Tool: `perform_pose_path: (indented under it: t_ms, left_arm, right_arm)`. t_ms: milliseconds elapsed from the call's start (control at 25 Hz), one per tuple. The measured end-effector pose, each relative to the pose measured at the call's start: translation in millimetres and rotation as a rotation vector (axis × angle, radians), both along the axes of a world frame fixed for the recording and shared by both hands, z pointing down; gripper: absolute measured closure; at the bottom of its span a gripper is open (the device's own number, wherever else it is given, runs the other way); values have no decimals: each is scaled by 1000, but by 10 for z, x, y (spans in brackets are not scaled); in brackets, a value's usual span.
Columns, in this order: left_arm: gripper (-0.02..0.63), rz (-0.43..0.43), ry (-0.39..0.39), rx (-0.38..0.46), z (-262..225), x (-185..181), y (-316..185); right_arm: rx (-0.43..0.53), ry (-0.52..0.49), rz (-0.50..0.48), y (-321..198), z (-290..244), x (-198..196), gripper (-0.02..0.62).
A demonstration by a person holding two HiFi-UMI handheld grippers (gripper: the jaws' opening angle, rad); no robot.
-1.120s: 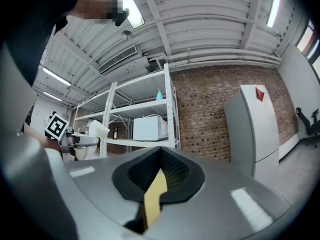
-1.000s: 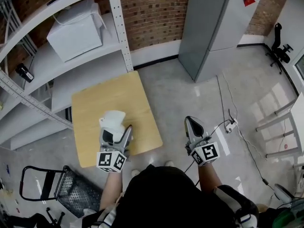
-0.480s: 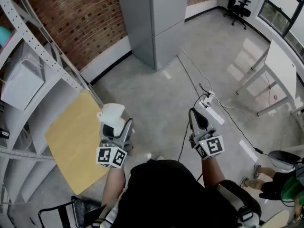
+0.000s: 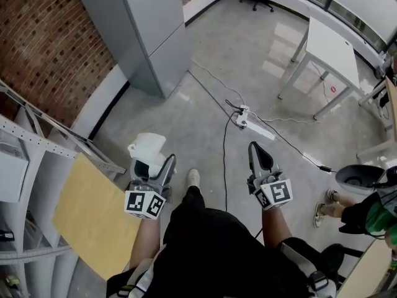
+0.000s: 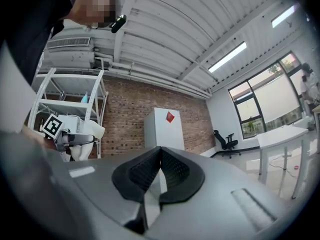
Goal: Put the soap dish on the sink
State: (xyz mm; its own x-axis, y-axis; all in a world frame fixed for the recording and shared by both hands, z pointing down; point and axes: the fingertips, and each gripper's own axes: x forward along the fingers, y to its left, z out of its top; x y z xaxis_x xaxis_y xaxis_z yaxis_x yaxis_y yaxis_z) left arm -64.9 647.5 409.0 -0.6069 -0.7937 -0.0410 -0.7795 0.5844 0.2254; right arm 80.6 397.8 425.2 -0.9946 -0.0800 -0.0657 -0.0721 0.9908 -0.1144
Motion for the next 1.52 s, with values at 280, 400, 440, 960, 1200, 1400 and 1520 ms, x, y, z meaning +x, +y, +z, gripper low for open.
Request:
perform_pose_path:
  t_ms: [280, 400, 440, 960, 1200, 1400, 1520]
  left_arm:
    - [144, 120, 9, 36, 97, -501, -624]
    - [144, 158, 15, 65, 83, -813, -935]
    - [144, 174, 15, 72, 82, -915, -1039]
    - [144, 289, 46, 95, 203, -1933, -1932]
    - [144, 318, 54, 99, 254, -2216, -2231]
    - [146, 419, 56, 97, 274, -2113, -2663]
    - [145, 469, 53, 84, 281, -1989, -2867]
  right_arm:
    - [23, -6, 112, -419, 43, -194, 589]
    - [37, 3, 155, -648, -9, -381, 589]
    - [34, 4, 175, -737, -35, -446, 589]
    - [47, 23, 327, -1526, -98, -1293, 589]
    - [56, 18, 415, -1820, -207, -1354, 589]
    - [67, 14, 523, -2070, -229, -1057, 589]
    - [46, 23, 572, -2211, -148, -859, 589]
